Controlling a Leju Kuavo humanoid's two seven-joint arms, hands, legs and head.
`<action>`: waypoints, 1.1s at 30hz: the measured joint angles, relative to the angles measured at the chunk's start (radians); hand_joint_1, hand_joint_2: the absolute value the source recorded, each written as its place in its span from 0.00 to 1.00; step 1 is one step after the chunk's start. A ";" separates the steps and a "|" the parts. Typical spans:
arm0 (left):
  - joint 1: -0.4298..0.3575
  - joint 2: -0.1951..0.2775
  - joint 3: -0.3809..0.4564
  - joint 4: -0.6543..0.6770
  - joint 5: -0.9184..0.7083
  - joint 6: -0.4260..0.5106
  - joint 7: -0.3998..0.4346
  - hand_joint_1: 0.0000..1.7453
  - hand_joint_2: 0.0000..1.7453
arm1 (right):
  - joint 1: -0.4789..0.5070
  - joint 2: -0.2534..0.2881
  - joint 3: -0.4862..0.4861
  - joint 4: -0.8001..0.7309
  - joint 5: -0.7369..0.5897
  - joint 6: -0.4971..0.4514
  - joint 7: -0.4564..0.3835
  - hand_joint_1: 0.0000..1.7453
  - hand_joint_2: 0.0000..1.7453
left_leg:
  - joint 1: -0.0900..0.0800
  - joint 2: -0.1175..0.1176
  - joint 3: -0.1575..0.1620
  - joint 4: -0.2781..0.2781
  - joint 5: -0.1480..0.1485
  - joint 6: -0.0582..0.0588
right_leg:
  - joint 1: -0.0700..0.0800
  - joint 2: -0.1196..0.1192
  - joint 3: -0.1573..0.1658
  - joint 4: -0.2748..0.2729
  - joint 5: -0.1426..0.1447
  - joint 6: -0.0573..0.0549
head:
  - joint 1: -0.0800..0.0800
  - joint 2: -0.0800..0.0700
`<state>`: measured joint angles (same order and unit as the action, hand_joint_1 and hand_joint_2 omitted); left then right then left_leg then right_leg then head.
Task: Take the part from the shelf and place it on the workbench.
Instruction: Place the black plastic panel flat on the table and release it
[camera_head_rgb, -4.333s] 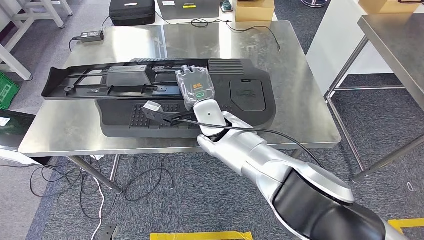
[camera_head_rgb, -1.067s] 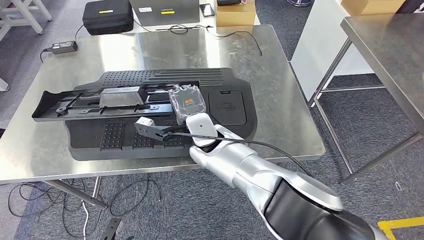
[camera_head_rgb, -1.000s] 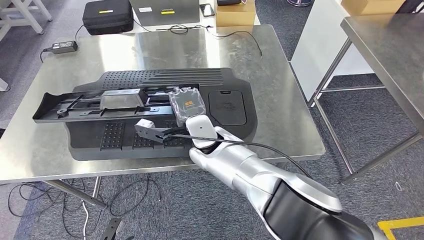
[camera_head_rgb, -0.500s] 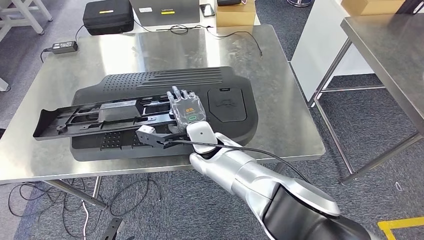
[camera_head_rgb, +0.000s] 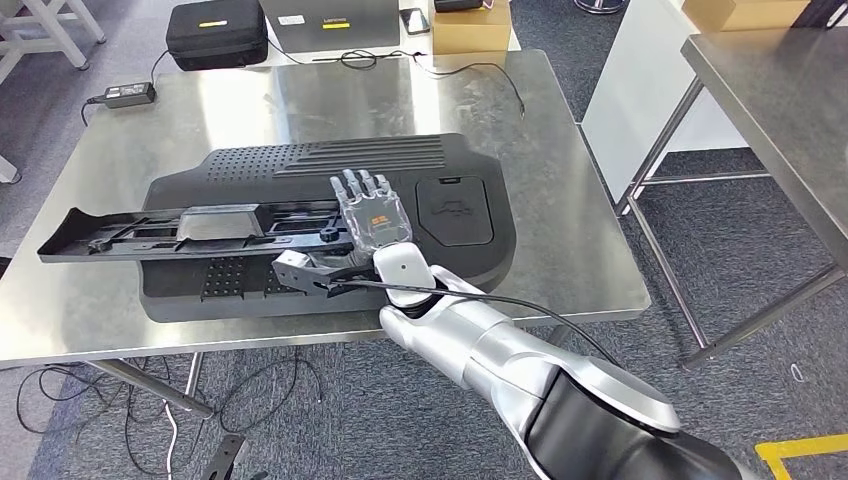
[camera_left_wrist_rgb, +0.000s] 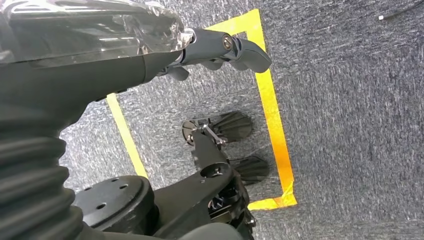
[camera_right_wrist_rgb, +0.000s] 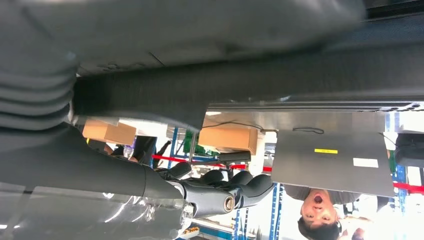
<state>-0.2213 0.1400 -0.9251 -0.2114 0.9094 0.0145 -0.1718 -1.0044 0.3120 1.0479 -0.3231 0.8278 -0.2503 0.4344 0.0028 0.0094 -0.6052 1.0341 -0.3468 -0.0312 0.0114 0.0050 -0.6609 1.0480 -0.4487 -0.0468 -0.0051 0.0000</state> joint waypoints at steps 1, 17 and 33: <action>0.000 0.000 0.000 0.000 0.000 0.001 0.000 0.00 0.00 | 0.000 0.000 0.000 0.000 0.000 -0.001 -0.001 0.00 0.00 | 0.000 0.000 0.000 0.000 0.000 0.000 | 0.000 0.000 0.000 0.000 0.000 0.000 | 0.000 0.000; -0.004 0.000 0.000 0.000 -0.004 0.007 0.014 0.00 0.00 | -0.003 0.001 0.000 0.002 -0.003 0.182 -0.043 0.00 0.00 | 0.000 0.000 0.002 0.000 0.000 0.000 | 0.000 0.000 0.002 0.000 0.000 0.000 | 0.000 0.000; -0.004 0.000 0.000 0.000 -0.010 0.013 0.013 0.00 0.00 | -0.003 0.000 0.000 0.002 -0.008 0.194 -0.059 0.00 0.00 | 0.000 0.000 0.002 0.000 0.000 0.000 | 0.000 0.000 0.002 0.000 0.000 0.000 | 0.000 0.000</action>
<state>-0.2253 0.1400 -0.9251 -0.2114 0.8990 0.0274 -0.1591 -1.0070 0.3124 1.0482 -0.3216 0.8196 -0.0564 0.3750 0.0028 0.0094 -0.6032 1.0340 -0.3468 -0.0312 0.0114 0.0050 -0.6589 1.0479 -0.4487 -0.0468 -0.0052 0.0000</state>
